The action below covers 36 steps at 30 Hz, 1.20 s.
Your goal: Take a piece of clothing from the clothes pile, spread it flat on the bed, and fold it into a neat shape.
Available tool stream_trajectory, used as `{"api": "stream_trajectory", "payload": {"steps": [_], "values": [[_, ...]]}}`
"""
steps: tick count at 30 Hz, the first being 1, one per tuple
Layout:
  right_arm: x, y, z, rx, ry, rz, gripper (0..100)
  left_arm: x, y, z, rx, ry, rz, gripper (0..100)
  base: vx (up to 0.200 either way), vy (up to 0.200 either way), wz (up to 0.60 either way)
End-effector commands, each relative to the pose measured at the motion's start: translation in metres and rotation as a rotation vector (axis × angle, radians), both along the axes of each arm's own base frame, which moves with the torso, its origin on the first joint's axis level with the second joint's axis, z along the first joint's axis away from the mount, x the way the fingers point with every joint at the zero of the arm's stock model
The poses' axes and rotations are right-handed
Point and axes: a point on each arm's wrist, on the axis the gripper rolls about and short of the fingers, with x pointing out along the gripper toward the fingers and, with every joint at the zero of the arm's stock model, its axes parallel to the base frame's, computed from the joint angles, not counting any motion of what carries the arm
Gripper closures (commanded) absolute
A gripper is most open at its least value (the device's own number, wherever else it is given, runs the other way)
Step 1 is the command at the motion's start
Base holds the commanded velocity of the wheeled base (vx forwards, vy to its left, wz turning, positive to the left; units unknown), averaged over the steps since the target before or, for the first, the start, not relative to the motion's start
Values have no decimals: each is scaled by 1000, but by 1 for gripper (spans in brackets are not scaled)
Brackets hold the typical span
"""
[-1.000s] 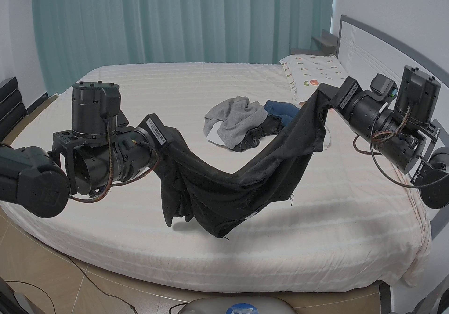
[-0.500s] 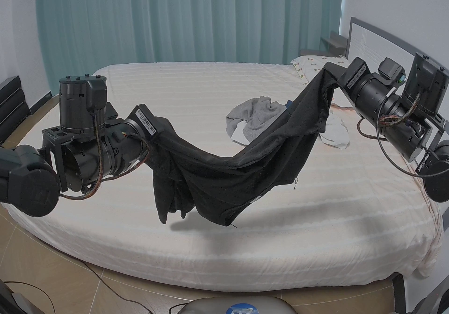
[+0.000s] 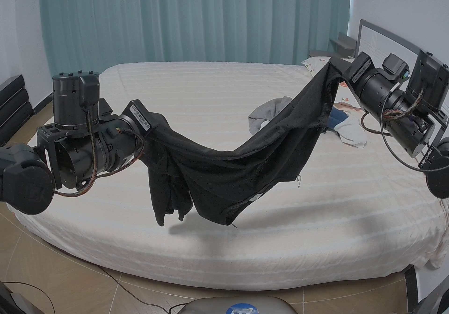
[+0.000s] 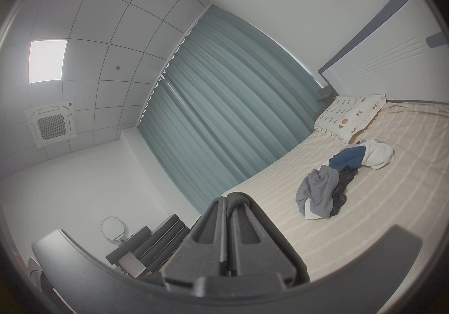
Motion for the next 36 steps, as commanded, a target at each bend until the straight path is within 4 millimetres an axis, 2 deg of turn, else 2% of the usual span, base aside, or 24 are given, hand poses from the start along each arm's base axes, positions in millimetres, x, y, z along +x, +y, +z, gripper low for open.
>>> {"api": "stream_trajectory", "payload": {"steps": [1, 12, 24, 29, 33, 36], "values": [[0, -2, 1, 2, -4, -7, 100, 1, 0, -1, 1, 3, 2, 100, 0, 200, 0], [-2, -4, -2, -1, 7, -6, 100, 4, 4, -4, 6, 11, 20, 100, 0, 200, 0], [-6, -6, -20, -19, 63, 1, 100, 1, 2, -16, 25, 52, 4, 100, 0, 0, 0], [-18, -10, -21, -21, 68, 13, 100, -1, 2, -26, 38, 85, -3, 100, -80, 0, 0], [-38, -18, -17, -16, 52, 33, 100, -8, -1, -31, 47, 98, -23, 100, -200, 0, 0], [-50, -25, -13, -11, 31, 58, 100, -14, -2, -27, 44, 86, -33, 100, -200, 0, 0]]}}
